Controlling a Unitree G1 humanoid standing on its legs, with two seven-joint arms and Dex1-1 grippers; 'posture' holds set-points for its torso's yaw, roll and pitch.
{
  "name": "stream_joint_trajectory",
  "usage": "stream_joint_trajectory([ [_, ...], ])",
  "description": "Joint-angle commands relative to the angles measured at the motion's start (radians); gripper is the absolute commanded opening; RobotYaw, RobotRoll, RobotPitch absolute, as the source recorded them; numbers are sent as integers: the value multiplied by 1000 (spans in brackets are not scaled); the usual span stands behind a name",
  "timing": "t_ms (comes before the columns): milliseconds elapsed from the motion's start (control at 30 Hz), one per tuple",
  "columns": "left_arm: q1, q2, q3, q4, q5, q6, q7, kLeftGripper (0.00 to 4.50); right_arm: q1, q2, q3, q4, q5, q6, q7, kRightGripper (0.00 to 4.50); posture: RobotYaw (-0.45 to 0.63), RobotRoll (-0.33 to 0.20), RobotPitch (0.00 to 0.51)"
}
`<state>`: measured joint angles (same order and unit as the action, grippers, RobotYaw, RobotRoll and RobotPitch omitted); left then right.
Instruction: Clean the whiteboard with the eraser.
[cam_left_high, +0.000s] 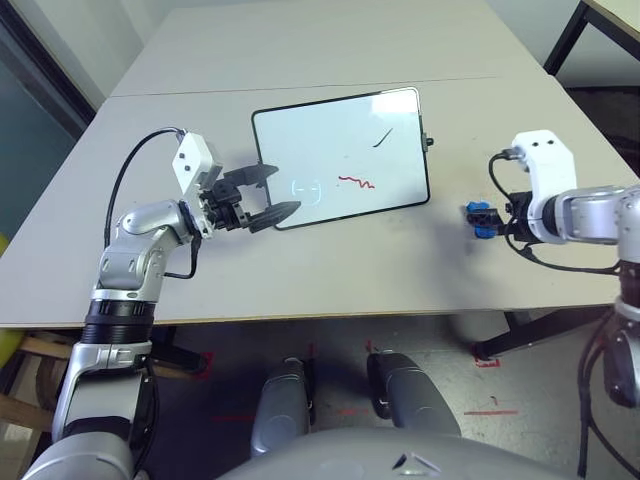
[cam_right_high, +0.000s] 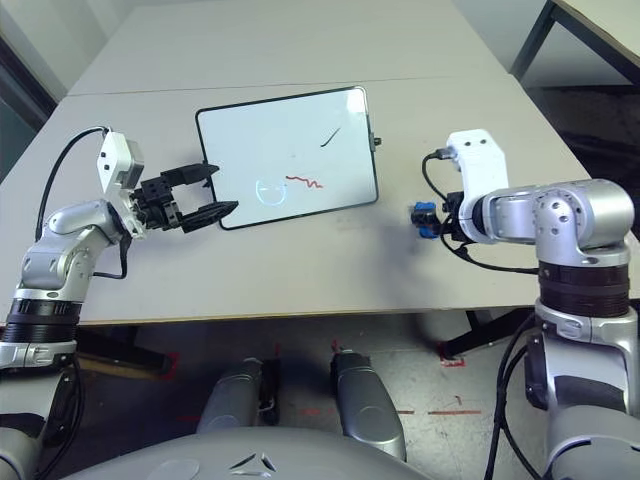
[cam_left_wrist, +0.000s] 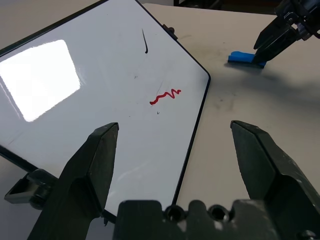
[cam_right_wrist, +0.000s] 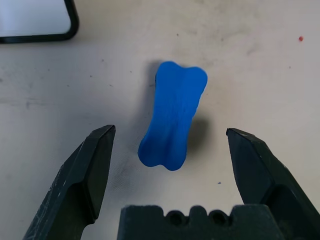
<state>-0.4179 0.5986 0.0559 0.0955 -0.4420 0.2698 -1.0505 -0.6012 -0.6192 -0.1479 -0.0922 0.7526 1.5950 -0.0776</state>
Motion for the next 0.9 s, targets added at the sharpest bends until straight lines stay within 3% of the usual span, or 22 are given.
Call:
stream_joint_trajectory([
  [33,16,-1,-17,1,24,-12,-3,4500,5,27,1,28,3,19,-45,4485,-241,0,118],
  [767,14,-4,-20,3,41,-28,5,4500,2,97,7,61,-135,19,-27,4485,-226,0,111],
  [900,8,-8,-24,8,42,-31,8,4500,5,97,22,45,-155,19,-8,3164,-228,0,109],
])
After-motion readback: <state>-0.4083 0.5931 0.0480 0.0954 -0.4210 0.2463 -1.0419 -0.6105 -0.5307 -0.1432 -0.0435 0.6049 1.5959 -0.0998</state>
